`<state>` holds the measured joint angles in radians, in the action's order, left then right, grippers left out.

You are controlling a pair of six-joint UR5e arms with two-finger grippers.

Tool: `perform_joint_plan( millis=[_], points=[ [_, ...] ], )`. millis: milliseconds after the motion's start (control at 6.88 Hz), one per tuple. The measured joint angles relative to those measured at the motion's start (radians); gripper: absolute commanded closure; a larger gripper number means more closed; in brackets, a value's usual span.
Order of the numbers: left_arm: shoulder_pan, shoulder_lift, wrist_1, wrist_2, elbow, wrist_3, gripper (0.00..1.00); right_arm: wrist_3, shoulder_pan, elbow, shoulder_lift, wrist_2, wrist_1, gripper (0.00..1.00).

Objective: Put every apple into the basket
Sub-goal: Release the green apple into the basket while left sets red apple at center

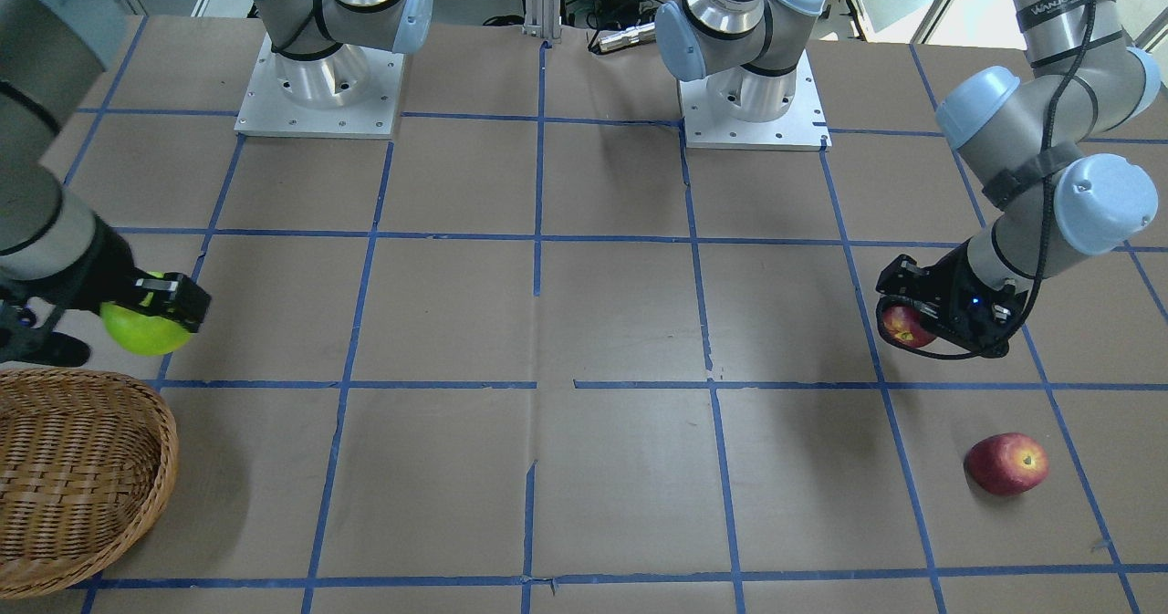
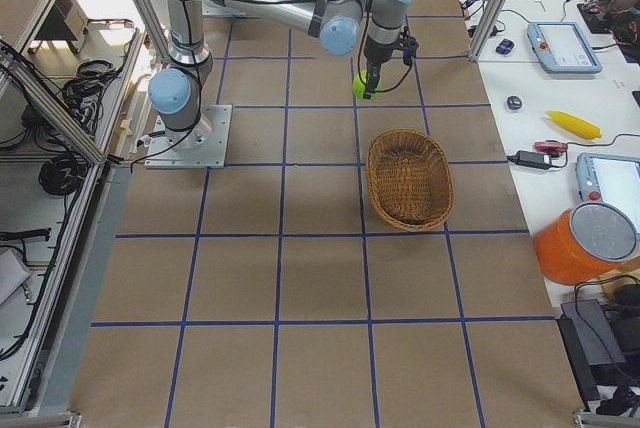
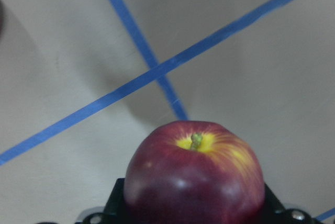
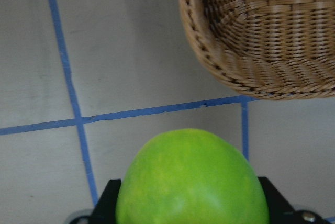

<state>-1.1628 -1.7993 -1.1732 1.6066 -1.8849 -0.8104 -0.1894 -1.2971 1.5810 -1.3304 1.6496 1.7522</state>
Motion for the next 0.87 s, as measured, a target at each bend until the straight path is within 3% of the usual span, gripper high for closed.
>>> perform_joint_plan(
  millis=[436, 873],
  points=[
    [-0.242, -0.013, -0.008, -0.085, 0.022, 0.520, 0.62, -0.368, 0.208, -0.006, 0.151, 0.036, 0.249, 1.00],
    [-0.523, -0.107, 0.105, -0.132, 0.097, 1.051, 0.62, -0.458, 0.248, -0.049, 0.272, 0.046, 0.392, 1.00]
  ],
)
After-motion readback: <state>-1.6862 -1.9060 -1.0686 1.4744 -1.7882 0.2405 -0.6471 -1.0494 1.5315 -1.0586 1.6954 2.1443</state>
